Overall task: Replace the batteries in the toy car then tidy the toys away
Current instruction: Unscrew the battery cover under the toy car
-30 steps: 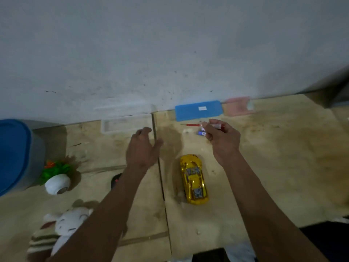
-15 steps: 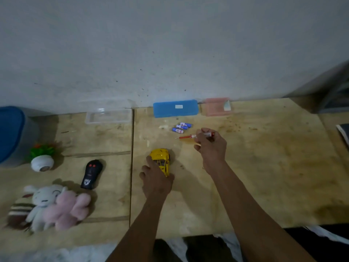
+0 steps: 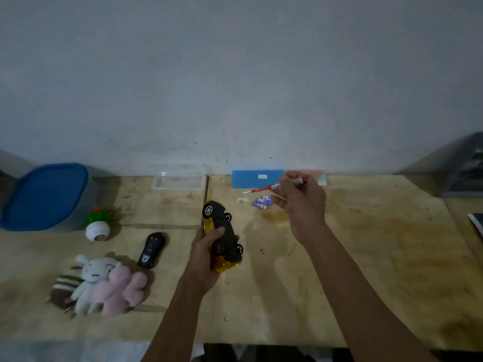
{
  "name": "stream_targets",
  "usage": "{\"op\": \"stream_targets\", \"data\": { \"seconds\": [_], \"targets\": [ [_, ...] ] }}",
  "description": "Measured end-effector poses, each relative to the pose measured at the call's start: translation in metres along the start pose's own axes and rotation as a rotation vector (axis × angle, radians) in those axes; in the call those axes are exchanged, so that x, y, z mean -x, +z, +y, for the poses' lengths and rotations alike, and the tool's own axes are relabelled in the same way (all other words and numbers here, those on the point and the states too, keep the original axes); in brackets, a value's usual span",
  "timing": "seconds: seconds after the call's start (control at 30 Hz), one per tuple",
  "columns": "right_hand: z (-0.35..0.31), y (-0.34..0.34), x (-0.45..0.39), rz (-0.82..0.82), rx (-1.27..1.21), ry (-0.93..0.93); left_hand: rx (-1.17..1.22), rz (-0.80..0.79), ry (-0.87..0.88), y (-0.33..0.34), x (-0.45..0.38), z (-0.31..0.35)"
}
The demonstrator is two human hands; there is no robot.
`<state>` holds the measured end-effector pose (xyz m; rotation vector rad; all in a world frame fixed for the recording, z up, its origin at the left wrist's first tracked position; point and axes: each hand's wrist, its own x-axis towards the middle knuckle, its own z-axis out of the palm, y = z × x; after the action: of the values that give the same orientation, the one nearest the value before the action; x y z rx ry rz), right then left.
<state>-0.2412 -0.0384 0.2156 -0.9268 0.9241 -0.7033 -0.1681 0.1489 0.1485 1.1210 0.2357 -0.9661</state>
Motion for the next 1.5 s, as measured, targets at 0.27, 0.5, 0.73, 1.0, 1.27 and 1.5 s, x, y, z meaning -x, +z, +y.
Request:
{"op": "stream_targets", "data": {
  "seconds": [0.27,0.5,0.73,1.0,1.27,1.5],
  "targets": [
    [-0.030,0.039,0.063,-0.033,0.067,-0.136,-0.089,-0.158,0.256,-0.003,0.036,0.059],
    [-0.015,0.057,0.102,0.041,-0.004,-0.102,-0.244,-0.185,0.367,-0.037,0.061,0.086],
    [-0.016,0.077,0.149,-0.011,0.129,-0.232,-0.379,-0.330,0.393,-0.069,0.091,0.086],
    [-0.026,0.078,0.191,-0.086,0.531,-0.595,-0.494,-0.443,0.461,-0.063,0.110,0.098],
    [-0.033,0.054,0.181,-0.063,0.534,-0.621,-0.544,-0.431,0.364,-0.037,0.105,0.088],
    [-0.041,0.010,0.157,-0.031,0.575,-0.599,-0.515,-0.464,0.265,0.004,0.094,0.051]
  ]
}}
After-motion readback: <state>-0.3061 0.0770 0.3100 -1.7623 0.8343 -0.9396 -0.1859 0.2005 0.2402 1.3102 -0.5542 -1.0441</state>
